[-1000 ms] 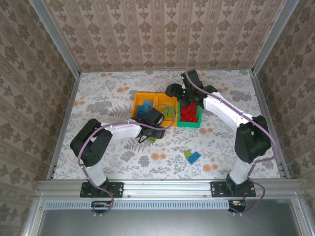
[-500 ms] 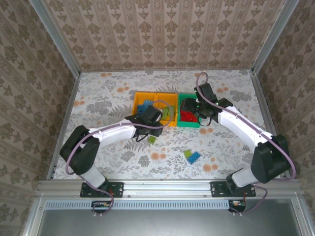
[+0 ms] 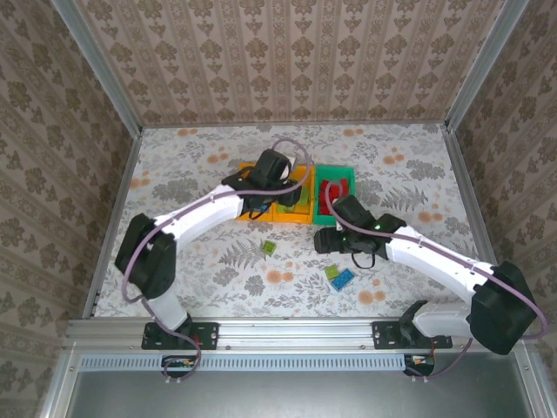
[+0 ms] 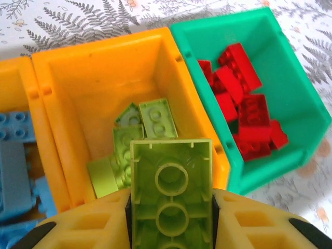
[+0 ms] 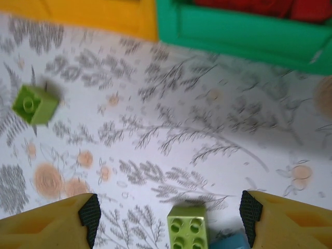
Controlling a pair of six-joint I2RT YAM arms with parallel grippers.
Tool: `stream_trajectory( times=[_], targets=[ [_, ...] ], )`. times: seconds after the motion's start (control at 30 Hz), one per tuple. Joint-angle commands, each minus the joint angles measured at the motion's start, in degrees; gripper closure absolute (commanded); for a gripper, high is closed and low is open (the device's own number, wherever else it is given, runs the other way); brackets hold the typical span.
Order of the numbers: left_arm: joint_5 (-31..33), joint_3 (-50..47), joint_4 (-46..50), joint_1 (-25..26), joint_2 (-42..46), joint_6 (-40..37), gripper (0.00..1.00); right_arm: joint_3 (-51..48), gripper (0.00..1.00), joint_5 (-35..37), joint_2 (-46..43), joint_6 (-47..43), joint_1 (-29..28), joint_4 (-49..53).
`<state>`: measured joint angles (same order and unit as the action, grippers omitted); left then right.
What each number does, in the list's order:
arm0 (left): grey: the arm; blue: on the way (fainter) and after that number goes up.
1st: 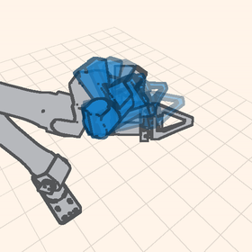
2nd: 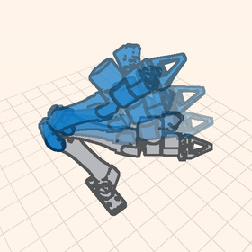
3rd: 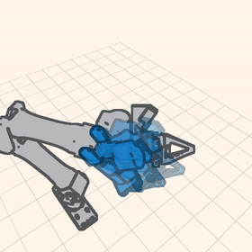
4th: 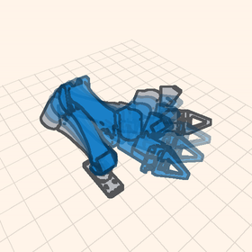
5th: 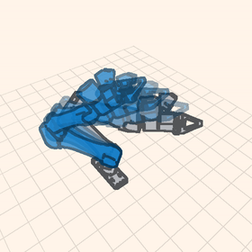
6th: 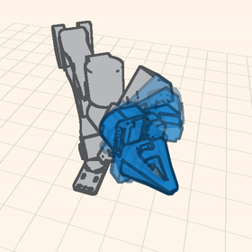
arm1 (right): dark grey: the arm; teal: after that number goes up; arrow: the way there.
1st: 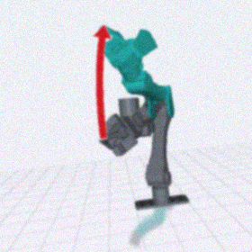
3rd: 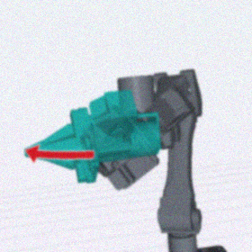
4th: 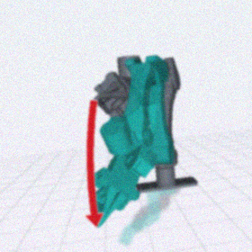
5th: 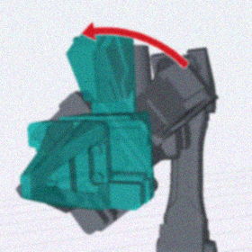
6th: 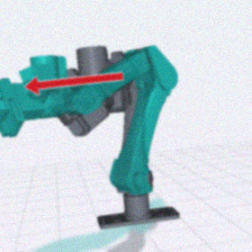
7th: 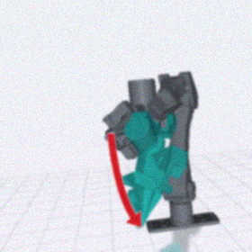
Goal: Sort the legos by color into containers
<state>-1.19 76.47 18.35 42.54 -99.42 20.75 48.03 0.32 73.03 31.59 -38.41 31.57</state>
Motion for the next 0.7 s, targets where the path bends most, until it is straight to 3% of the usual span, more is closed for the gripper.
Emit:
stream_trajectory(
  times=[0.0,0.23,0.47,0.57,0.63,0.67],
  targets=[
    [-5.0,4.5,2.1,-2.3,-5.2,-0.9,0.61,-0.2,0.27,2.1,3.5,-1.0,-2.6,2.3],
    [-7.0,8.9,1.9,-3.9,-9.9,0.7,0.46,1.9,0.30,4.6,10.4,-0.2,-5.6,5.9],
    [-5.5,4.6,0.5,-3.9,-4.8,2.7,0.32,2.7,0.40,3.7,14.2,-0.1,-6.2,7.6],
    [-3.3,0.6,0.1,-3.9,0.0,2.7,0.17,3.1,0.43,2.5,15.2,-0.7,-6.8,7.6],
    [-1.8,-1.6,0.6,-3.9,2.7,2.6,0.01,3.8,0.45,1.9,16.3,-1.3,-7.4,7.9],
    [-1.0,-2.7,1.0,-3.9,4.1,2.4,0.00,4.3,0.46,1.9,17.2,-1.5,-7.8,8.3]
  ],
)
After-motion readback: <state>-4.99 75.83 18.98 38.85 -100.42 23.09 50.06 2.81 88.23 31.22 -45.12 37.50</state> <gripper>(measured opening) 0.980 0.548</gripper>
